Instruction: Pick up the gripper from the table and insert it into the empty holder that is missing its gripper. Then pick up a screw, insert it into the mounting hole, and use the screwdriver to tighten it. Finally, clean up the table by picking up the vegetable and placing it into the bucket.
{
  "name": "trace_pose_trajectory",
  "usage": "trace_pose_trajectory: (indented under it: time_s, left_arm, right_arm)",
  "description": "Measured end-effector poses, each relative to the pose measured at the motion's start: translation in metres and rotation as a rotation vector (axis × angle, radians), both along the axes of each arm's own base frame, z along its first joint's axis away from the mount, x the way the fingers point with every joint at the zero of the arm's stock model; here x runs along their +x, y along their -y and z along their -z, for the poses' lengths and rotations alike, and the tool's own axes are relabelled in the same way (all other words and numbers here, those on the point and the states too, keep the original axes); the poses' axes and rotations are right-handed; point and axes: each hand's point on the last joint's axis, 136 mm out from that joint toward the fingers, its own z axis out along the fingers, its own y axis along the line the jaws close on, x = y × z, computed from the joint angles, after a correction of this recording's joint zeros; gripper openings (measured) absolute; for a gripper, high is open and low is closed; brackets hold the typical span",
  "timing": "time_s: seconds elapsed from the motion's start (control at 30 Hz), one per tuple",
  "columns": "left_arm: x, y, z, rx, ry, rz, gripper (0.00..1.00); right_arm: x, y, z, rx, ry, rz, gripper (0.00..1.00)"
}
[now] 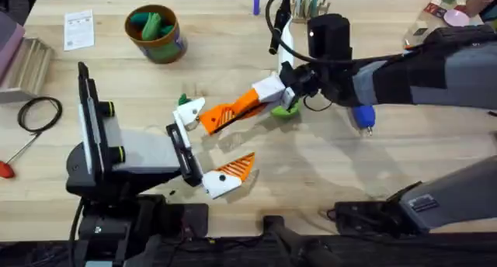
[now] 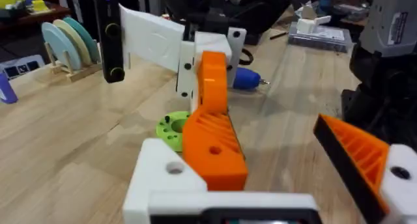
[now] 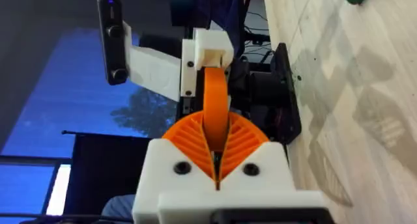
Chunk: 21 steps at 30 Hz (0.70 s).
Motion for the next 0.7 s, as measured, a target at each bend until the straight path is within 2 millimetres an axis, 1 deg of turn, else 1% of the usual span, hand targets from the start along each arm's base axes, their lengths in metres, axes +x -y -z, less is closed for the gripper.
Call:
trace_pose_trajectory:
  time_s: [0.7]
  left_arm:
    - [0.0005,-0.0002,0.0,0.0,0.0,-0.003,0.986]
  right_arm:
    - [0.003,-0.003,-0.0034,0.0,0.011,0.004,0.009]
